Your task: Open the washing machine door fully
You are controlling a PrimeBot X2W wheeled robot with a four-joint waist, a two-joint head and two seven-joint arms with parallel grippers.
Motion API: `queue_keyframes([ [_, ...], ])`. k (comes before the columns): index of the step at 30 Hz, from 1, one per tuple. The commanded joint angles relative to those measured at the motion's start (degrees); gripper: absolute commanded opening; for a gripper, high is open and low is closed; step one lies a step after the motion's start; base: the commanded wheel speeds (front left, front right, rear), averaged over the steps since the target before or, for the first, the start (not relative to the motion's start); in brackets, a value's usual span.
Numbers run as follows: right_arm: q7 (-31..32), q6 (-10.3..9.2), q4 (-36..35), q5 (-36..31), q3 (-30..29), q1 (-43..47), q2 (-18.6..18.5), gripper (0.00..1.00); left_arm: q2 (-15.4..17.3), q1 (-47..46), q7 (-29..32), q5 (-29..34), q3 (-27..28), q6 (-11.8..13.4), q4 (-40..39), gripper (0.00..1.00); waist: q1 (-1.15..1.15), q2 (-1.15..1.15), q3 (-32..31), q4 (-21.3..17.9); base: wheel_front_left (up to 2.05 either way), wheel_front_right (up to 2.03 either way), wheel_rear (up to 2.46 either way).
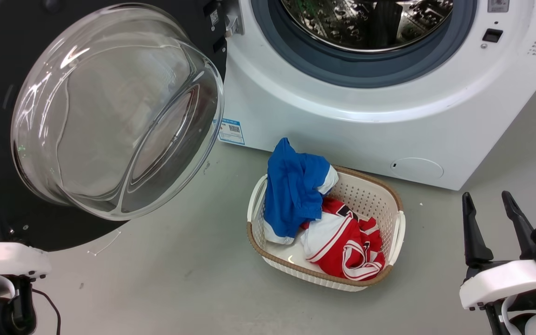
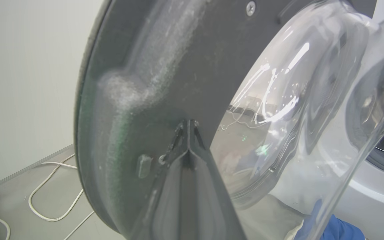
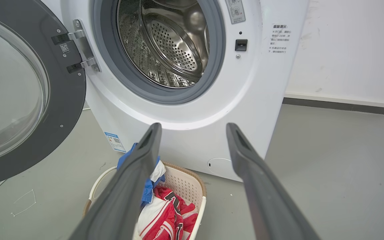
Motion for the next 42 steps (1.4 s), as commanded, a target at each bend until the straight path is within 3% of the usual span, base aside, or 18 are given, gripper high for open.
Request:
queue_keyframes([
  [1,-0.31,-0.02,0.14,0.33,0.01,-0.60,-0.19,1.00,0.39,-0.58,-0.33,0.37,0.59,-0.06,0.26,0.00,0.00,0.00,-0.27,-0.04,0.00,0.00,0.00],
  [8,-0.64,-0.02,1.43,0.64,0.23,0.54,0.12,1.00,-1.71,2.68,-0.46,3.16,1.27,-0.84,-0.78,0.00,0.00,0.00,-3.11,-0.66,0.00,0.00,0.00],
  [16,-1.37,-0.02,3.62,1.23,1.60,2.54,0.70,1.00,-6.07,11.59,-0.41,8.84,1.24,0.07,-8.25,0.00,0.00,0.00,-7.91,-3.05,0.00,0.00,0.00],
  [26,-1.80,-0.02,5.56,1.51,3.35,3.08,0.96,1.00,-14.05,17.31,-0.37,13.30,-6.51,-0.90,-14.47,0.00,0.00,0.00,-9.83,-7.68,0.00,0.00,0.00],
  [31,-1.90,-0.02,6.55,1.39,3.94,2.32,0.94,1.00,-14.49,14.70,-0.17,15.50,-10.51,-2.18,-11.70,0.00,0.00,0.00,-9.80,-10.53,0.00,0.00,0.00],
  [32,-2.00,-0.02,6.69,1.39,4.17,2.26,0.92,1.00,-14.67,14.00,-0.22,15.60,-10.86,-2.46,-11.19,0.37,0.00,0.00,-9.79,-11.09,0.00,0.00,0.00],
  [33,-2.05,-0.02,6.83,1.44,4.25,2.19,0.87,1.00,-14.88,13.40,-0.23,15.37,-10.98,-2.59,-10.59,0.56,0.00,0.00,-9.85,-11.66,0.00,0.00,0.00],
  [34,-2.13,-0.02,6.96,1.40,4.40,2.11,0.77,1.00,-14.80,12.98,-0.23,15.39,-11.23,-2.74,-9.92,0.93,0.00,0.00,-9.90,-12.23,0.00,0.00,0.00],
  [35,-2.14,-0.02,7.12,1.49,4.71,1.97,0.71,1.00,-14.67,12.50,-0.25,15.49,-11.17,-2.71,-9.31,1.00,0.00,0.00,-9.93,-12.84,0.00,0.00,0.00],
  [42,-2.47,-0.02,8.09,1.79,6.22,1.39,0.16,1.00,-14.20,10.80,-0.31,16.40,-11.48,-2.18,-7.06,1.00,0.00,0.00,-10.09,-16.71,0.00,0.00,0.00],
])
